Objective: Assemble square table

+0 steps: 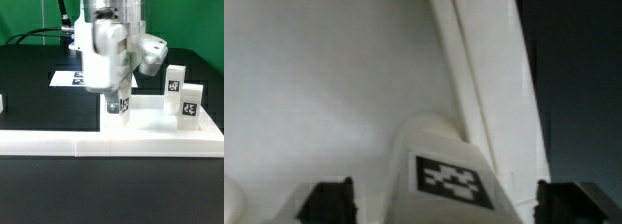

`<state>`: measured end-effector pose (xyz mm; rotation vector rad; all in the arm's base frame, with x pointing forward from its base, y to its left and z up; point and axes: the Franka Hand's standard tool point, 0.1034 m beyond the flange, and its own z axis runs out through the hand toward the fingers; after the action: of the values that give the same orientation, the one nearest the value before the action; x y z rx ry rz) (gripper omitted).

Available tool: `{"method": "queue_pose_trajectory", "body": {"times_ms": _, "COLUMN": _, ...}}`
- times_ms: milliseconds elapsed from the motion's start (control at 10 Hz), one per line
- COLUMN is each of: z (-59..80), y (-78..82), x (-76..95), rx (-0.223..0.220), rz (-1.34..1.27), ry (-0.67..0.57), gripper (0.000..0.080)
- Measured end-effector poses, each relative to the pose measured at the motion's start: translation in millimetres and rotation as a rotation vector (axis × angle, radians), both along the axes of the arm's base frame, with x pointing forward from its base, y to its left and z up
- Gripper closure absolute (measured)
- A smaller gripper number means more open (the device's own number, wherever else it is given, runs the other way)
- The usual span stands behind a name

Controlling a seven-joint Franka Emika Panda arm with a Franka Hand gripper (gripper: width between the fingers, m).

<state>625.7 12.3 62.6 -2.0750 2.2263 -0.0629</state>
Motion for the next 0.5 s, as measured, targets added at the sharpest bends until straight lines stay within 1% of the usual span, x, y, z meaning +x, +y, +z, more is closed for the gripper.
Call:
{"method": "queue_pose_trajectory", "body": {"times_ms": 100, "z": 0.4, "y": -0.1, "x": 1.2, "rx": -0.023, "rz": 0.139, "ry": -0.016, "gripper": 0.0182}}
{"method": "queue_pose_trajectory", "body": {"times_ms": 200, "z": -0.1, "y": -1.3, "x": 1.0, "rx": -0.027, "rz": 0.172, "ry": -0.017, "gripper": 0.0159}}
{"method": "queue_pose_trajectory", "body": {"times_ms": 400, "z": -0.1, "y": -2.1, "x": 1.0, "rx": -0.042, "rz": 0.301, "ry": -0.020, "gripper": 0.0151}}
{"method": "queue_pose_trajectory", "body": {"times_ms": 500, "z": 0.0, "y": -3.6, "x": 1.0, "rx": -0.064, "rz": 0.425, "ry": -0.018, "gripper": 0.0151}}
